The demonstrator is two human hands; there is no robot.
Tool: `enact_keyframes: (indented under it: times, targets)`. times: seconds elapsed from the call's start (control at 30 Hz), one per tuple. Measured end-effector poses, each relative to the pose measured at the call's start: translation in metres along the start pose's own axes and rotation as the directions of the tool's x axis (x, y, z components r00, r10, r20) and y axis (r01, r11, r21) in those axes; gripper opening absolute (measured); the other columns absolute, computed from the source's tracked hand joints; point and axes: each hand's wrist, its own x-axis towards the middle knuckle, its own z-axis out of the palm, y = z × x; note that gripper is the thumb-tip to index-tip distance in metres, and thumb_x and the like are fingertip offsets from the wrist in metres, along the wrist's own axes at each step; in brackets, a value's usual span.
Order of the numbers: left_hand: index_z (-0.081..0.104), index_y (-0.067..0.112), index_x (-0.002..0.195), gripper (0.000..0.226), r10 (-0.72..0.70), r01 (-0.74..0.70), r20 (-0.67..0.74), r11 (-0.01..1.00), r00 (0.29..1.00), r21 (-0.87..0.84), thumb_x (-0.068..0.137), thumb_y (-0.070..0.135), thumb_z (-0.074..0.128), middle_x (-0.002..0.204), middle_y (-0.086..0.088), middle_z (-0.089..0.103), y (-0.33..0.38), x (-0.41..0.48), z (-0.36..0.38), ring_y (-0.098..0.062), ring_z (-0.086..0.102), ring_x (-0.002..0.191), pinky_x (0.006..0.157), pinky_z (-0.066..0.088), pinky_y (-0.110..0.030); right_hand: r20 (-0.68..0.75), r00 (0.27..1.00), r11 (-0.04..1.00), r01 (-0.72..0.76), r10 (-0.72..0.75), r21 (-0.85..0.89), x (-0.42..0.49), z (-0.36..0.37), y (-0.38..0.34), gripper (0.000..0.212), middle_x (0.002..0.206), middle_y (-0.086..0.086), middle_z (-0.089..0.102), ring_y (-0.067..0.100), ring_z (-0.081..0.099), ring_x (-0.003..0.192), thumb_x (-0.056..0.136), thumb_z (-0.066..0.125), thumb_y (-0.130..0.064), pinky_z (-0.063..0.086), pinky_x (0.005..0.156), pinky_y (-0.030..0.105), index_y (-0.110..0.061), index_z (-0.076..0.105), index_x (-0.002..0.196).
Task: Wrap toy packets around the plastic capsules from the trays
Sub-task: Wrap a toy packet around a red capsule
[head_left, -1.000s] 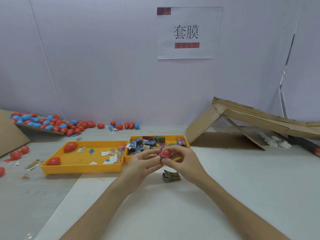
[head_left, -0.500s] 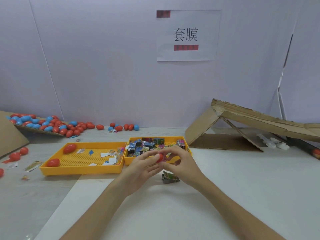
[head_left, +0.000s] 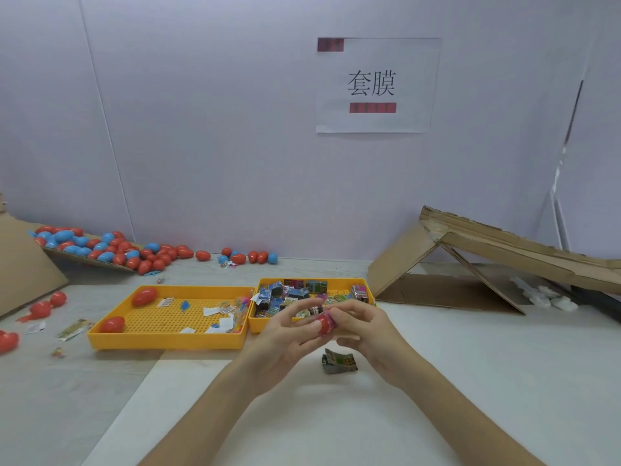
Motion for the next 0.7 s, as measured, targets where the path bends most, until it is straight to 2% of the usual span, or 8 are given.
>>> enact_keyframes:
  times: [0.1, 0.23, 0.37, 0.47, 0.6, 0.7]
  targets:
    - [0.049, 0.003, 0.139, 0.058, 0.012, -0.011, 0.028, 1.000, 1.000, -0.012, 0.085, -0.001, 0.069, 0.132, -0.026, 0.063, -0.0003, -0.0005, -0.0002, -0.037, 0.062, 0.123, 0.093, 0.056, -0.033, 0.042, 0.999, 0.995, 0.004, -0.008, 0.101, -0.0008, -0.0004, -0.0009, 0.020, 0.089, 0.008, 0.072, 0.016, 0.068, 0.082, 0.083, 0.074, -0.027, 0.053, 0.071, 0.025, -0.010, 0.075, 0.094]
    - [0.048, 0.001, 0.139, 0.052, 0.030, -0.028, 0.072, 0.999, 0.997, -0.025, 0.090, -0.004, 0.063, 0.134, -0.028, 0.060, -0.0014, 0.0000, -0.0025, -0.038, 0.061, 0.124, 0.096, 0.055, -0.034, 0.076, 0.996, 0.979, 0.022, -0.038, 0.203, -0.0019, 0.0002, -0.0009, 0.013, 0.086, 0.009, 0.070, 0.017, 0.068, 0.079, 0.085, 0.071, -0.019, 0.054, 0.070, 0.024, -0.007, 0.073, 0.090]
    - [0.053, 0.004, 0.136, 0.053, 0.050, -0.052, 0.045, 0.997, 0.998, 0.048, 0.086, 0.001, 0.070, 0.131, -0.026, 0.063, -0.0022, 0.0009, -0.0027, -0.039, 0.062, 0.122, 0.096, 0.055, -0.036, 0.083, 0.996, 0.988, 0.016, -0.029, 0.155, -0.0035, 0.0007, -0.0027, 0.014, 0.083, 0.007, 0.070, 0.016, 0.066, 0.076, 0.085, 0.071, -0.024, 0.053, 0.068, 0.025, -0.011, 0.070, 0.087]
    - [0.057, 0.007, 0.132, 0.054, 0.089, -0.087, 0.002, 0.971, 0.996, 0.222, 0.082, 0.006, 0.076, 0.125, -0.022, 0.067, -0.0047, 0.0017, -0.0011, -0.037, 0.065, 0.117, 0.095, 0.056, -0.036, 0.049, 0.999, 0.997, -0.003, -0.001, 0.075, -0.0032, 0.0002, -0.0024, 0.023, 0.083, 0.005, 0.068, 0.015, 0.066, 0.076, 0.085, 0.071, -0.033, 0.051, 0.068, 0.026, -0.011, 0.068, 0.092]
    - [0.061, 0.009, 0.125, 0.053, 0.161, -0.141, -0.043, 0.941, 0.986, 0.308, 0.076, 0.007, 0.080, 0.119, -0.014, 0.071, -0.0070, 0.0019, 0.0014, -0.033, 0.068, 0.112, 0.092, 0.057, -0.035, 0.022, 1.000, 0.999, -0.014, 0.013, 0.045, -0.0012, -0.0032, -0.0009, 0.016, 0.087, 0.006, 0.070, 0.019, 0.066, 0.082, 0.083, 0.076, -0.027, 0.052, 0.072, 0.029, -0.014, 0.073, 0.091]
    - [0.065, 0.011, 0.118, 0.049, 0.247, -0.200, -0.076, 0.901, 0.966, 0.385, 0.073, 0.010, 0.082, 0.113, -0.009, 0.073, -0.0057, 0.0006, 0.0020, -0.029, 0.070, 0.108, 0.088, 0.057, -0.033, 0.002, 1.000, 0.998, -0.007, 0.007, 0.070, -0.0009, -0.0042, -0.0013, 0.021, 0.092, 0.007, 0.072, 0.020, 0.068, 0.083, 0.076, 0.078, -0.026, 0.054, 0.070, 0.029, -0.014, 0.075, 0.093]
